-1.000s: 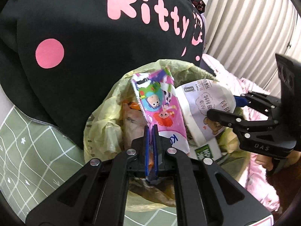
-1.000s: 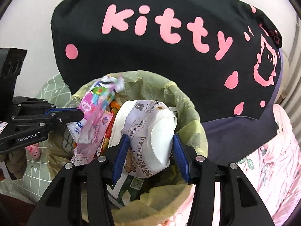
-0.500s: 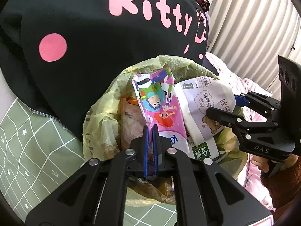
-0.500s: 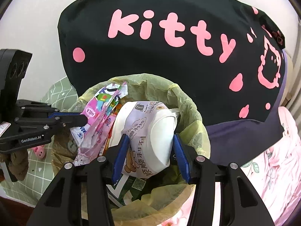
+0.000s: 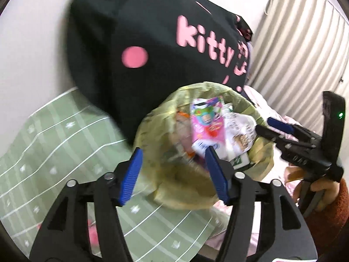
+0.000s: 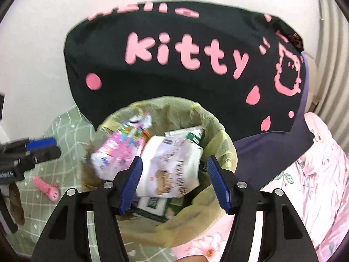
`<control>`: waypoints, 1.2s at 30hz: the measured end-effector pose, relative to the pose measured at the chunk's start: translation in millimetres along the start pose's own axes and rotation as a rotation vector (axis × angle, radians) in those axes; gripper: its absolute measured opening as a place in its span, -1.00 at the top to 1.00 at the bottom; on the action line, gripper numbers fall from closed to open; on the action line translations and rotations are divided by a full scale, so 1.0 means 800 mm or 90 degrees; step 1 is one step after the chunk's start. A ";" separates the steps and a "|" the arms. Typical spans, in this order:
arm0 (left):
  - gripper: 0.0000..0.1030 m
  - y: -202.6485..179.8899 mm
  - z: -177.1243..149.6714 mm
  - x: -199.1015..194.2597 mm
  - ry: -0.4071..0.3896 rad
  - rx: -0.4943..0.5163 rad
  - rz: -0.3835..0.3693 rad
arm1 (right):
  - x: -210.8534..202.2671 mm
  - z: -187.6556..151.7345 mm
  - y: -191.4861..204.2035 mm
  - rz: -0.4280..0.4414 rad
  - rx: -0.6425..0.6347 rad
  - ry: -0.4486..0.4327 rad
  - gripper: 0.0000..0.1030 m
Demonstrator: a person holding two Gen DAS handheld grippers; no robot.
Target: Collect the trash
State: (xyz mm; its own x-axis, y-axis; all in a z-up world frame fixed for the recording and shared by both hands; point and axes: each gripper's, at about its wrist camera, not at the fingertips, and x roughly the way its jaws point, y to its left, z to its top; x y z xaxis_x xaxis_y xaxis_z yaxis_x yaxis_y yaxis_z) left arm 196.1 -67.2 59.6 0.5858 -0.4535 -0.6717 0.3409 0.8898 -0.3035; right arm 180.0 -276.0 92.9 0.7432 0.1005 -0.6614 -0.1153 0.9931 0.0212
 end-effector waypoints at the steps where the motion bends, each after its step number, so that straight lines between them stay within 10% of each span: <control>1: -0.20 0.004 -0.008 -0.013 -0.009 -0.003 0.013 | -0.007 -0.002 0.005 0.004 0.005 -0.007 -0.13; 18: -0.40 0.064 -0.129 -0.167 -0.077 -0.032 0.215 | -0.074 -0.072 0.160 0.107 0.008 -0.031 -0.13; 36: -0.36 0.092 -0.150 -0.225 -0.130 -0.070 0.265 | -0.098 -0.083 0.253 0.110 -0.060 -0.067 -0.13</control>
State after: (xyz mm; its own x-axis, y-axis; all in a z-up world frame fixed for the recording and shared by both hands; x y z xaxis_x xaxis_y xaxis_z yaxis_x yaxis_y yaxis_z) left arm 27.5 86.0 76.7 0.7921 -0.0490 -0.6084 -0.0266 0.9931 -0.1146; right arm 54.7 -86.9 99.4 0.7710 0.2797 -0.5722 -0.3049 0.9509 0.0540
